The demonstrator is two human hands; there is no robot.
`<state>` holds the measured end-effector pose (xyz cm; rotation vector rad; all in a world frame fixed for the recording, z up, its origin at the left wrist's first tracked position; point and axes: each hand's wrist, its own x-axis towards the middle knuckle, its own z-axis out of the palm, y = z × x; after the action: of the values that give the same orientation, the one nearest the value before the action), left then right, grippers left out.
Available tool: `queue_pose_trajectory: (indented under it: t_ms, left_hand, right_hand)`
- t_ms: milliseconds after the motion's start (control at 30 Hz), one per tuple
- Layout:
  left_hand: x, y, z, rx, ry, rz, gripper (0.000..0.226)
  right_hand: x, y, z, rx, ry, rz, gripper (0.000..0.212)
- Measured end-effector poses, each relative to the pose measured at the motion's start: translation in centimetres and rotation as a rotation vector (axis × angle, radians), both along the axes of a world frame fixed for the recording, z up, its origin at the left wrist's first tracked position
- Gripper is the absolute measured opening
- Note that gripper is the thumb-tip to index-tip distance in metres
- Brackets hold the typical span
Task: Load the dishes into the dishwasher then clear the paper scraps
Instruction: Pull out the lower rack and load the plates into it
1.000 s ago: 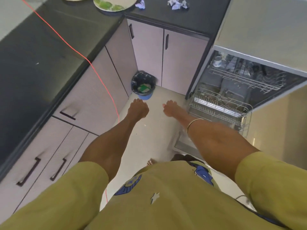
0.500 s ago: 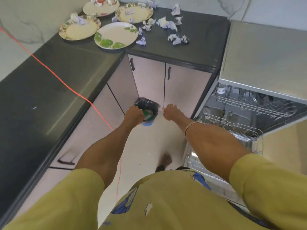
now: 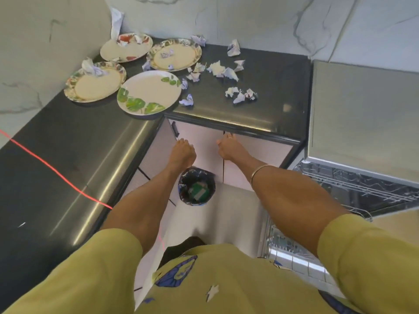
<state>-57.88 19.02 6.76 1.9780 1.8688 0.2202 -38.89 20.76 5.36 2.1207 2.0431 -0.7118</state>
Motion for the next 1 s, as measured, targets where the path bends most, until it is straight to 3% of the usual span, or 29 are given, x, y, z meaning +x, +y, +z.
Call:
queue_pose_trajectory:
  t_ms: [267,400,533,733,1000]
  left_hand:
    - [-0.8,12.1,1.0,0.238,0.005,-0.041,0.037]
    - [-2.1,17.8,3.8,0.344,0.052,-0.066,0.027]
    - [-3.4,22.3,5.0,0.320,0.143,-0.090,0.029]
    - [-5.5,27.4,3.0,0.235,0.134,-0.013,0.030]
    - [-6.4,30.6,1.0,0.105,-0.022,0.082,0.036]
  right_hand:
    - [-1.3,9.6,1.5,0.214,0.104,-0.100,0.046]
    - [-2.3,15.3,3.2,0.273,0.083,-0.120,0.045]
    - [-3.2,20.1,4.3,0.280,0.088,-0.158,0.046]
    - [-4.8,24.8,4.5,0.296,0.121,-0.157,0.042]
    - [-5.9,31.4,5.1,0.277,0.206,-0.172,0.028]
